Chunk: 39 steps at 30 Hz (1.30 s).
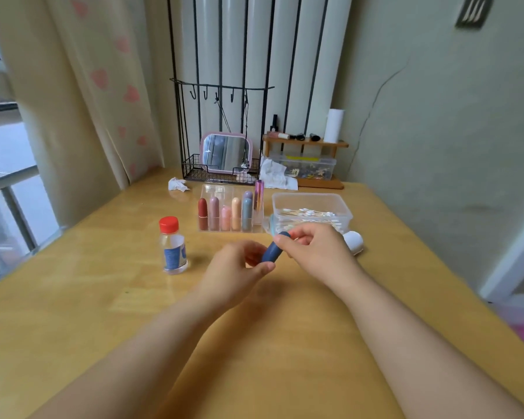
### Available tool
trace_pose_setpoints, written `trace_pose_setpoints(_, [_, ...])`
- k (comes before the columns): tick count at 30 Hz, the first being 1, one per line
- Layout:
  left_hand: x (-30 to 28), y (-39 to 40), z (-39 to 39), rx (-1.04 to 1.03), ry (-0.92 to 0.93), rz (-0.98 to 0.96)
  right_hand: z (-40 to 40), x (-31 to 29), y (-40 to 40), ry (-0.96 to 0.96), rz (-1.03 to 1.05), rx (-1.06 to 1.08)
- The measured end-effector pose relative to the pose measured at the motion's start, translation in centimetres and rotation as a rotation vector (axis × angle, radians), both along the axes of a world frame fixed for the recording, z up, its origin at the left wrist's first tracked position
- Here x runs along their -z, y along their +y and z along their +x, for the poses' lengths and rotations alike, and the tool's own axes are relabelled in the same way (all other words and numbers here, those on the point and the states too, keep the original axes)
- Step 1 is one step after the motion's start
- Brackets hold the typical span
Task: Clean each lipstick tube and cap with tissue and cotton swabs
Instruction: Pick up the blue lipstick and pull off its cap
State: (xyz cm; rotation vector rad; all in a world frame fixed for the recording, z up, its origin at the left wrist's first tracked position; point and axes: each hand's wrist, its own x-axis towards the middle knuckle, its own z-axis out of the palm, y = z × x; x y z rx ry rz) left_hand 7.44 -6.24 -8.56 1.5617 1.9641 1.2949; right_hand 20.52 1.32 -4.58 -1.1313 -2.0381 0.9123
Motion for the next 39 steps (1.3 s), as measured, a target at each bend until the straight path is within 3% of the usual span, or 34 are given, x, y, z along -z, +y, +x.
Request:
trace_pose_setpoints(6, [1.1,0.0,0.0,-0.036,-0.194,0.025,-0.9,1.3,0.2,0.108,-0.021,-0.016])
trace_pose_setpoints(16, [1.6,-0.2,-0.7,-0.012,-0.134,-0.002,-1.3,3.6,1.0,0.368,-0.236,-0.043])
trace_pose_setpoints(19, [2.0,0.0,-1.2,-0.016,-0.114,-0.030,-0.6,2.6,1.9,0.559,-0.284,0.054])
trace_pose_setpoints(21, [2.3,-0.1,-1.7,-0.048,-0.197,-0.018,0.8,1.7,3.0,0.706,-0.305,0.108])
trace_pose_setpoints(24, [2.3,-0.1,-2.2,-0.049,-0.430,0.047,1.3,2.5,3.2,0.566,-0.348,0.056])
trace_pose_setpoints(27, [2.1,-0.1,-2.0,0.015,-0.512,0.053,0.3,4.4,2.5,0.339,-0.390,-0.050])
trace_pose_setpoints(32, [1.4,-0.6,-2.0,0.039,-0.633,0.084,0.3,6.0,2.7,-0.212,0.050,-0.108])
trace_pose_setpoints(34, [1.4,-0.7,-1.9,0.040,-0.617,0.088,0.4,6.0,2.5,-0.316,0.145,-0.133])
trace_pose_setpoints(36, [1.5,-0.8,-1.7,0.053,-0.595,0.090,0.4,5.6,2.2,-0.277,0.189,-0.140])
trace_pose_setpoints(39, [1.4,-0.9,-1.2,0.066,-0.576,0.080,0.3,4.4,1.5,0.071,0.139,-0.157])
